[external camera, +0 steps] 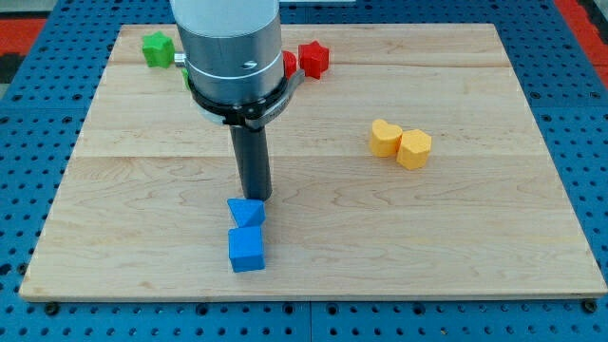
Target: Move the green star to the left of the green circle
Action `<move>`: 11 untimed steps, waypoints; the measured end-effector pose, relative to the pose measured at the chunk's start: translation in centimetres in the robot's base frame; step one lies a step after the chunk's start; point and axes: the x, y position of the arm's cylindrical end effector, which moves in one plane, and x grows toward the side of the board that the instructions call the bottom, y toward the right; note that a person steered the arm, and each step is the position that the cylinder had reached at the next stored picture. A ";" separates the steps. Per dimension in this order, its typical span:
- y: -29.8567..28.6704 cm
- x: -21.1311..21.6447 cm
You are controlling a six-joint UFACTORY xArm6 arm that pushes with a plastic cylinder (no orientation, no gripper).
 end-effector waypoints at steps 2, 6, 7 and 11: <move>0.2 -2.2; -7.3 -22.2; -11.9 -29.4; -16.6 -24.6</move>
